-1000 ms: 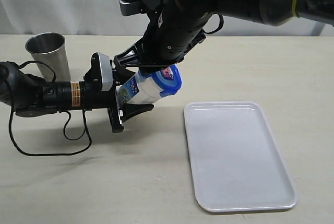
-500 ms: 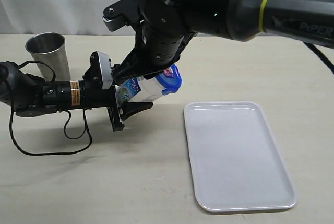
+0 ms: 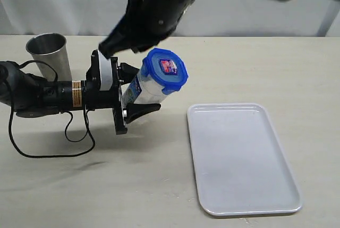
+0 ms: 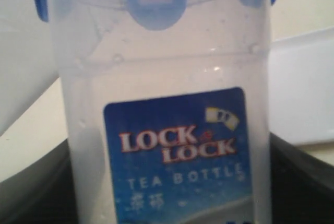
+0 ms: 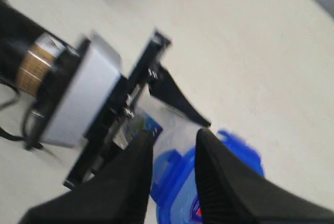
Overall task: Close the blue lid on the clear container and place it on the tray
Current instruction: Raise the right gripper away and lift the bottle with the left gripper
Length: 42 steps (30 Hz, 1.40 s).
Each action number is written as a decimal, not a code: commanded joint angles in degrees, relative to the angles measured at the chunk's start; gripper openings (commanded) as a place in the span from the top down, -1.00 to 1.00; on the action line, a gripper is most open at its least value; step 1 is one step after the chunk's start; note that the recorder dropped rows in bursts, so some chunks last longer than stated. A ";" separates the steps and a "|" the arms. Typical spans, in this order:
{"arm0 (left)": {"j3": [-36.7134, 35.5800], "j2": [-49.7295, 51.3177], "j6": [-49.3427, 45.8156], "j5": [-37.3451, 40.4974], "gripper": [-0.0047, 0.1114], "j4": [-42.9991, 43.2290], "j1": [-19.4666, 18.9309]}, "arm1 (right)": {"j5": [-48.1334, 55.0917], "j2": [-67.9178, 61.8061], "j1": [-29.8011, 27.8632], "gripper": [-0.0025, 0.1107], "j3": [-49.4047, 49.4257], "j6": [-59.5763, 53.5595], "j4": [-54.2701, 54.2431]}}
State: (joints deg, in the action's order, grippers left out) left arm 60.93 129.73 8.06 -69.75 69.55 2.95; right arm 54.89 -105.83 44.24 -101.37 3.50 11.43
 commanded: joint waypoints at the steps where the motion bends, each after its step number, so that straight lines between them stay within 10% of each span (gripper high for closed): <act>1: -0.13 -0.13 -0.48 -0.21 0.92 1.18 0.46 | -1.48 7.54 -0.14 0.47 -0.53 -5.60 -4.84; 23: -0.13 -14.98 28.77 0.88 0.92 5.19 2.57 | -27.46 42.72 -0.43 0.89 37.17 30.78 31.84; 42: 7.71 -22.84 7.39 78.60 0.92 9.40 20.61 | -12.89 64.08 -0.43 0.89 50.54 60.46 58.17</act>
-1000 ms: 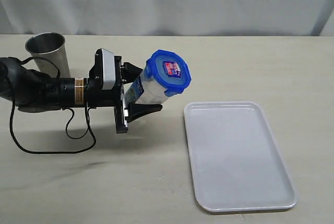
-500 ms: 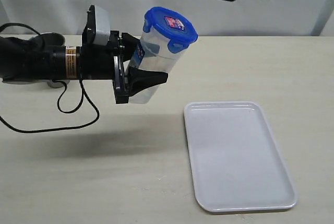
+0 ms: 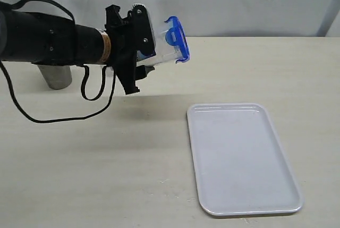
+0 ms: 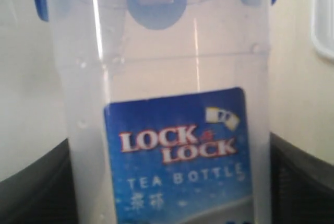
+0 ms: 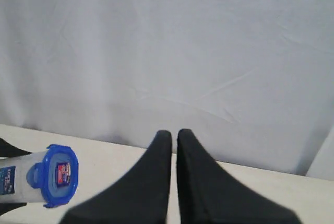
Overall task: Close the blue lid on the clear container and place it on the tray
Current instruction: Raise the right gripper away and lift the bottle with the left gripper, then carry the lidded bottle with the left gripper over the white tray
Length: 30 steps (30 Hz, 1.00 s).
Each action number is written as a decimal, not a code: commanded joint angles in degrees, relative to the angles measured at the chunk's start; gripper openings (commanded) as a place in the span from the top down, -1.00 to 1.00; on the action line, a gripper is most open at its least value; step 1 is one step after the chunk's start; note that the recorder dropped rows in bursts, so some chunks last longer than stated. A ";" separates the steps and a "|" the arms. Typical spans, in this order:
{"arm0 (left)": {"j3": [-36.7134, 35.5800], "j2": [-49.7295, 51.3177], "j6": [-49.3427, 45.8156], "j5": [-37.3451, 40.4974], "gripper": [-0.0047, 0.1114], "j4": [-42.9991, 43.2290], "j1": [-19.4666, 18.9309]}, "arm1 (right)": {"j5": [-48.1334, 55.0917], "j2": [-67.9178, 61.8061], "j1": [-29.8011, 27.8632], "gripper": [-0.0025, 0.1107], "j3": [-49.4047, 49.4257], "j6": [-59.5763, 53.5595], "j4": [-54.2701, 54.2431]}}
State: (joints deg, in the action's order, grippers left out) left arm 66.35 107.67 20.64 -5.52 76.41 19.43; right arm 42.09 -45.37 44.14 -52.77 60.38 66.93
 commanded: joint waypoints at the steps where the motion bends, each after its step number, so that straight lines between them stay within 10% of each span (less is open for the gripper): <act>1: 2.91 -0.78 -6.62 17.73 0.92 3.79 5.26 | -0.08 4.35 -0.33 0.89 2.11 3.92 2.67; 10: 4.36 -0.78 -20.64 38.75 0.92 20.29 13.10 | -0.65 5.80 -0.33 0.89 2.32 3.87 2.43; 20: 4.36 -0.78 -20.21 39.36 0.92 20.29 13.36 | -1.74 5.80 -0.33 0.89 2.32 3.87 2.44; 26: 4.99 -0.78 -14.47 27.35 0.92 -2.38 13.13 | -1.74 5.80 -0.33 0.89 2.32 3.87 2.44; 30: 9.20 -0.78 -32.51 31.18 0.92 -29.96 13.13 | -3.50 5.80 -0.33 0.89 2.32 3.87 1.23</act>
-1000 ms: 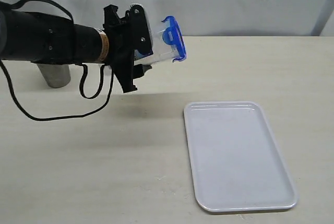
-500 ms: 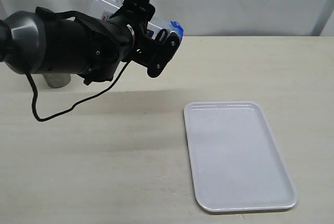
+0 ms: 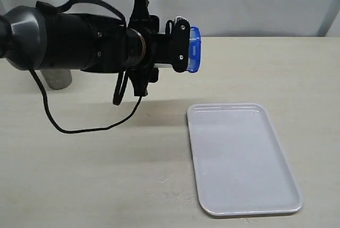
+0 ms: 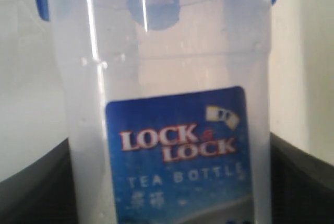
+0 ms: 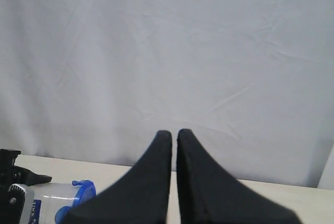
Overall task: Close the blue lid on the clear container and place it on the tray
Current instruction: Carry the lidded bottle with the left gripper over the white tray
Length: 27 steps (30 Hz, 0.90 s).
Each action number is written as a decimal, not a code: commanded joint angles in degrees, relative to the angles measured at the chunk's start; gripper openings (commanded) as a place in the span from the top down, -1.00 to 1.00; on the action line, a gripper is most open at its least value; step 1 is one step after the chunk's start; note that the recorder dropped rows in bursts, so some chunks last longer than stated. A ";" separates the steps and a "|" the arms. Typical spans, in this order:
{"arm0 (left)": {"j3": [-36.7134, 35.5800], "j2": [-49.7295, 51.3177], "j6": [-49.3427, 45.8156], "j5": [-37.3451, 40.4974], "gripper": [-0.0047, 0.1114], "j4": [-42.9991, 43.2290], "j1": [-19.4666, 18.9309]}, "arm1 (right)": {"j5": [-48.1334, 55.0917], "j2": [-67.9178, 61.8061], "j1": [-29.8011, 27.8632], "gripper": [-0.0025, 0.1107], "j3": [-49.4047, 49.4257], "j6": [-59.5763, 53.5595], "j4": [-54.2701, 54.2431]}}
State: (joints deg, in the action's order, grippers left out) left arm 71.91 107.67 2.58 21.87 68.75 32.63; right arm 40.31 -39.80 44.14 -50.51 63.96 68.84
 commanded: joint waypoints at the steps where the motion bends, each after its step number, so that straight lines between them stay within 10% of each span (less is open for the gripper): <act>1: 4.33 -0.78 -22.41 6.41 0.92 -28.31 -0.08 | -1.71 0.23 -0.33 0.89 0.07 0.30 -0.68; 3: 4.48 -0.78 -36.08 11.42 0.92 -32.25 1.10 | -1.71 0.23 -0.33 0.89 0.07 0.30 -0.68; 17: 16.95 -0.68 -50.99 46.99 0.92 -70.24 -0.28 | -2.71 0.23 -0.33 0.89 0.07 -0.05 -2.67; 27: 17.54 -0.68 -50.52 48.10 0.92 -75.50 -0.28 | -2.95 0.23 -0.33 0.89 0.07 -0.90 -4.07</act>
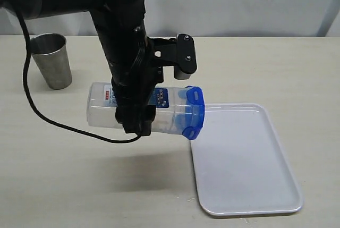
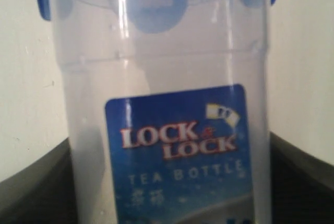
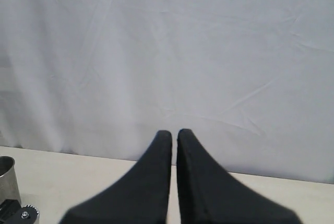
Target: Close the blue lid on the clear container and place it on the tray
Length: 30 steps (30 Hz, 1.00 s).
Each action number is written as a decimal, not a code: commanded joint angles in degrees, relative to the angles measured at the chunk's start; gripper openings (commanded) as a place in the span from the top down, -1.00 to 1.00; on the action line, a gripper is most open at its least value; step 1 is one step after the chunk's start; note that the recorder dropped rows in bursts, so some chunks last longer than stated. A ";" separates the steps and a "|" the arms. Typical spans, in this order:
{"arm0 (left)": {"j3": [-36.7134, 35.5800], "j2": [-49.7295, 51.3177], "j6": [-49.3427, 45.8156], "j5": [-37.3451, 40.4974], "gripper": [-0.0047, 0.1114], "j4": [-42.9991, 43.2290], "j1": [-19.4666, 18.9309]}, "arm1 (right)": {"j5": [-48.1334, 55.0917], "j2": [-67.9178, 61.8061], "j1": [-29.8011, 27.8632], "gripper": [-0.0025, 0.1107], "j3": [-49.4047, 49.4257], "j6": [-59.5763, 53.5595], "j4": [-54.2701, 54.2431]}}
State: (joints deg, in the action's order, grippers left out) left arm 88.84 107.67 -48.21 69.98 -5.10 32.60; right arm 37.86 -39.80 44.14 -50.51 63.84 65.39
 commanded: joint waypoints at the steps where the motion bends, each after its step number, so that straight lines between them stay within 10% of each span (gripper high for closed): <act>1: 0.61 -0.68 0.27 -0.01 0.92 -1.49 -0.25 | -0.50 0.23 -0.33 0.89 0.07 -0.79 -0.73; 8: 0.61 -0.68 -1.41 -12.86 0.92 -1.03 -0.25 | -0.50 0.23 -0.33 0.89 0.07 -0.79 -0.73; 30: 0.61 10.71 -66.52 -24.74 0.92 -79.84 -0.36 | 26.90 0.23 -0.33 0.89 -2.37 -8.01 -0.36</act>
State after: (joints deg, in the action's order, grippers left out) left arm 88.97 117.88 -108.42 46.75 -75.32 32.24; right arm 58.16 -39.80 44.14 -51.93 60.78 66.05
